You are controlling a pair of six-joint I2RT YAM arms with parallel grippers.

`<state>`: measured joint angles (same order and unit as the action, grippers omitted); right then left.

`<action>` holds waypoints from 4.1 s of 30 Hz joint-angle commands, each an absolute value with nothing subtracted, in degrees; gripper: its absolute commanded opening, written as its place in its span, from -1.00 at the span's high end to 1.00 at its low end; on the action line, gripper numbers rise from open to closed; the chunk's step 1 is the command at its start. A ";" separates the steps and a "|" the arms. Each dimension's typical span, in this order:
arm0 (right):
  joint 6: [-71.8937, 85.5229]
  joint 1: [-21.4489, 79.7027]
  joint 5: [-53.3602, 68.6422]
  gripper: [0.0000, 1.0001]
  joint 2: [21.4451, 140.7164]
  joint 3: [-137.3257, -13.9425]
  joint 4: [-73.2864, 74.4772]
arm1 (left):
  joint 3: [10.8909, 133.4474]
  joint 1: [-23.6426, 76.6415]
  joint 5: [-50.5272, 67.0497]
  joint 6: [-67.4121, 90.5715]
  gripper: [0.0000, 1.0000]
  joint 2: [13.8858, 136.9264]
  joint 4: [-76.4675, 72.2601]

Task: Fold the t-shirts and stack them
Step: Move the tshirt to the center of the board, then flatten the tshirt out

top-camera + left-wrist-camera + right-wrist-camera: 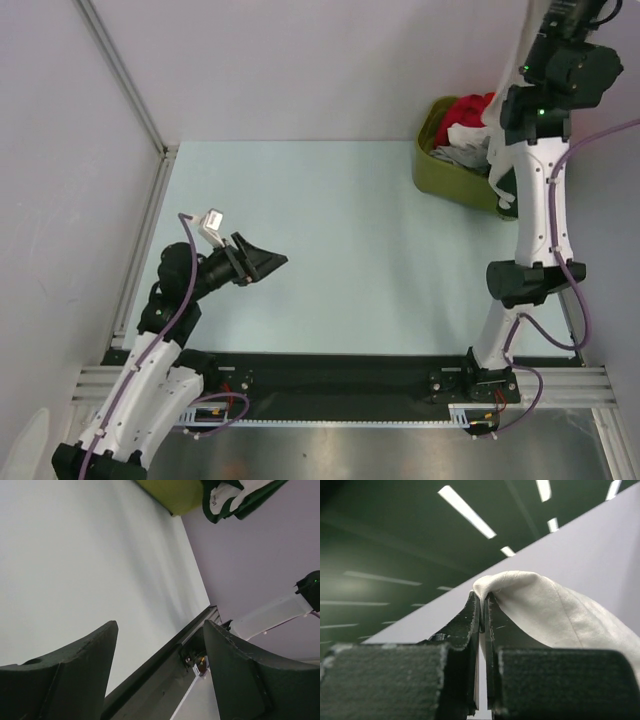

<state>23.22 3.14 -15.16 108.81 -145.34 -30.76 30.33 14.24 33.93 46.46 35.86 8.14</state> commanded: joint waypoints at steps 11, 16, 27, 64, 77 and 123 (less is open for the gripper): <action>7.20 42.42 -14.03 1.00 80.71 -106.59 -33.48 | 49.38 14.33 19.09 42.02 -0.69 25.93 30.92; 20.36 46.84 -18.46 1.00 73.31 -78.53 -28.93 | 57.64 14.33 6.17 39.82 -0.83 23.39 42.69; 33.06 54.50 17.21 -0.18 86.74 -56.43 -2.61 | 59.17 14.33 6.32 40.78 -0.76 25.22 44.48; 45.88 44.65 2.90 -0.07 53.17 -19.07 12.39 | 30.58 14.59 6.94 46.23 -0.27 59.41 11.61; 45.09 44.91 2.46 0.03 53.35 -18.55 11.16 | 32.34 14.59 9.23 44.74 -0.06 69.87 5.27; 17.50 47.46 -42.64 1.00 36.39 -90.42 46.07 | 80.40 14.50 2.82 27.68 0.99 27.34 31.11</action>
